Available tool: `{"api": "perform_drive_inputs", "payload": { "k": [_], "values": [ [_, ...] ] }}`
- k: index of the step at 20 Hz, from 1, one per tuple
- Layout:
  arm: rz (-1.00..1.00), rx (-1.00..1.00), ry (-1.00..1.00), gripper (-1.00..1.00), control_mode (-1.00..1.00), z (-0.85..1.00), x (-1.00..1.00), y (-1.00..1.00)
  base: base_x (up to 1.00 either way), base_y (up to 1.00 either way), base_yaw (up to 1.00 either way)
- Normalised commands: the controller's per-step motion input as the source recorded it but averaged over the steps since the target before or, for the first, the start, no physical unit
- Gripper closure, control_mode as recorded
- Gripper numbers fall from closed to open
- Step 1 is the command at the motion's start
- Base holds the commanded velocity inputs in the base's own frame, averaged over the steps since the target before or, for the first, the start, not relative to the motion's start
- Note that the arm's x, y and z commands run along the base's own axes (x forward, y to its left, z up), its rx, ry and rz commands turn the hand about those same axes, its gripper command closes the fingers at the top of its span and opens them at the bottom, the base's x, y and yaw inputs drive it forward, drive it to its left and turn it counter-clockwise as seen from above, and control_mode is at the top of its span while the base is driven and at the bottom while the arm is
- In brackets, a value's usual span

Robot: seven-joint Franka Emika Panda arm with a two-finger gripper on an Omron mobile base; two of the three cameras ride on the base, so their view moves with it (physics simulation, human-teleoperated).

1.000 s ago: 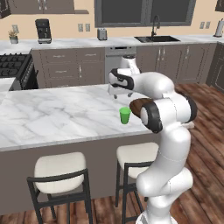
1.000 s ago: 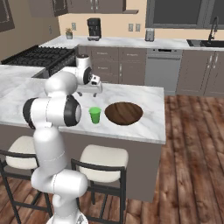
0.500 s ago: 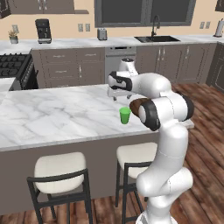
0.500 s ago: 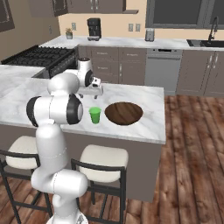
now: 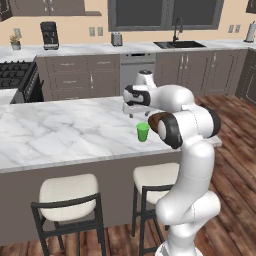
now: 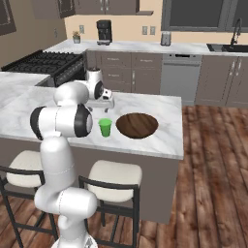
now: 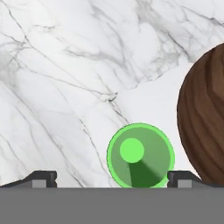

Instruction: Place the cup inside the bowl on the dining table and move the bowl to any counter.

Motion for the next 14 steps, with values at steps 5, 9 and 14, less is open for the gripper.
{"api": "perform_drive_inputs", "payload": {
  "k": [5,9,14],
  "values": [
    [0.0,0.0,0.0,-1.0,-1.0,-0.19,0.01,0.0,0.0,0.0,0.0],
    [0.0,0.0,0.0,-1.0,-1.0,-0.18,0.0,0.0,0.0,0.0,0.0],
    [0.0,0.0,0.0,-1.0,-1.0,-0.19,0.0,0.0,0.0,0.0,0.0]
  ]
}}
